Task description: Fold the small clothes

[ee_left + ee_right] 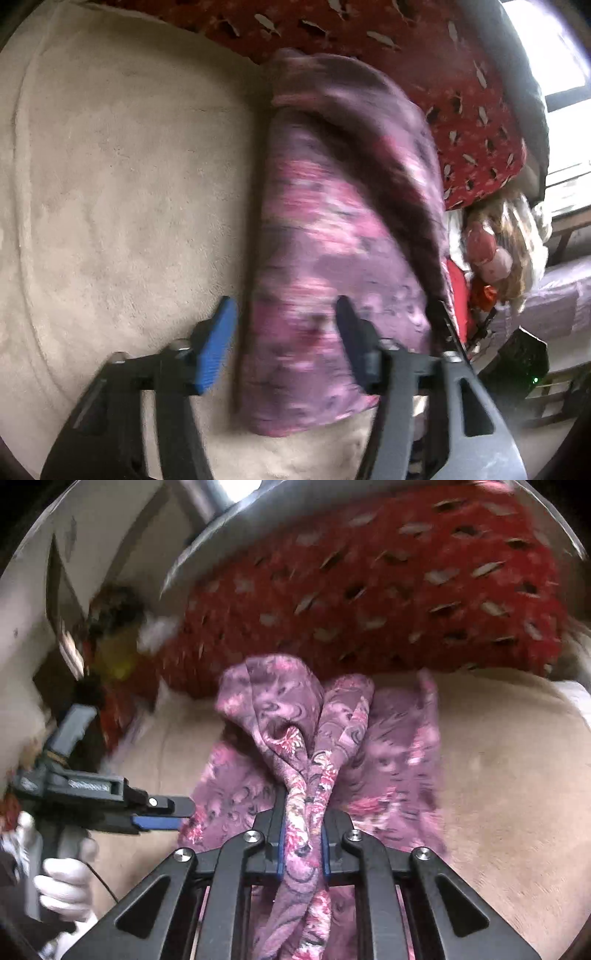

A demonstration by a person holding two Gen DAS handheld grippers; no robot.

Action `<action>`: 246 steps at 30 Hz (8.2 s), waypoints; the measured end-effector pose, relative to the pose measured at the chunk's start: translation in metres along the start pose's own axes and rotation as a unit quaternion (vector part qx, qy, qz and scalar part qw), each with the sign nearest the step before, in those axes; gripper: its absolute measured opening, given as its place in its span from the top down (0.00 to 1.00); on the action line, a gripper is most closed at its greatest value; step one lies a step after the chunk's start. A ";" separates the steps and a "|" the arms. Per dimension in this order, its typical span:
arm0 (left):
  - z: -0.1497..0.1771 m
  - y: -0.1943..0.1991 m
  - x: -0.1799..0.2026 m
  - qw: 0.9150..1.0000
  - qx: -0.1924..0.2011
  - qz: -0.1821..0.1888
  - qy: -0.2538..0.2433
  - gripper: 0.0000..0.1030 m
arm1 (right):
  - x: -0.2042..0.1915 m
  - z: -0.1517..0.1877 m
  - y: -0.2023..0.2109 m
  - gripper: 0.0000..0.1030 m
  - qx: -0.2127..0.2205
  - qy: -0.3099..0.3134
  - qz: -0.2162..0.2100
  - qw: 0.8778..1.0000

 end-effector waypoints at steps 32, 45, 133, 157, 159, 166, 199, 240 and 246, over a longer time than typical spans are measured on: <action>-0.066 -0.054 0.028 0.999 0.024 0.016 -0.025 0.35 | 0.100 -0.024 -0.108 0.88 -0.061 -0.118 0.103 0.986; -0.115 -0.128 0.026 0.996 0.023 -0.079 -0.026 0.30 | 0.094 -0.017 -0.144 0.99 -0.079 -0.039 0.125 0.988; 0.066 0.075 -0.041 1.000 0.006 -0.003 0.009 0.71 | -0.062 0.057 0.021 0.72 -0.095 -0.033 -0.057 0.993; -0.043 -0.030 -0.017 0.972 0.055 -0.154 -0.169 0.55 | -0.053 0.046 -0.055 0.79 -0.092 0.068 0.007 0.993; -0.049 -0.049 -0.026 0.974 0.046 -0.163 -0.147 0.48 | -0.030 0.061 -0.069 0.91 -0.114 0.080 0.039 0.989; -0.049 0.013 -0.029 0.989 0.062 -0.084 -0.109 0.50 | -0.019 0.038 -0.037 0.84 -0.078 0.006 0.013 0.997; 0.121 0.059 -0.056 0.972 0.042 -0.162 -0.165 0.07 | -0.052 0.177 0.099 0.34 -0.161 0.050 0.061 0.984; 0.204 0.150 -0.054 0.951 0.088 -0.162 -0.249 0.00 | -0.081 0.162 0.223 0.12 -0.037 0.183 0.216 0.958; 0.202 0.153 -0.046 0.947 0.096 -0.164 -0.260 0.00 | -0.090 0.156 0.219 0.12 -0.017 0.096 0.183 0.978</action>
Point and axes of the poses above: each gripper's, at about its wrist camera, not at the fingertips, and y roughly against the way its jaws point, x to its right, z to its underside, the point moved 5 cm from there along -y, roughly the way its jaws point, and after that the axes turned 15 degrees about x, right-handed, at the moved point
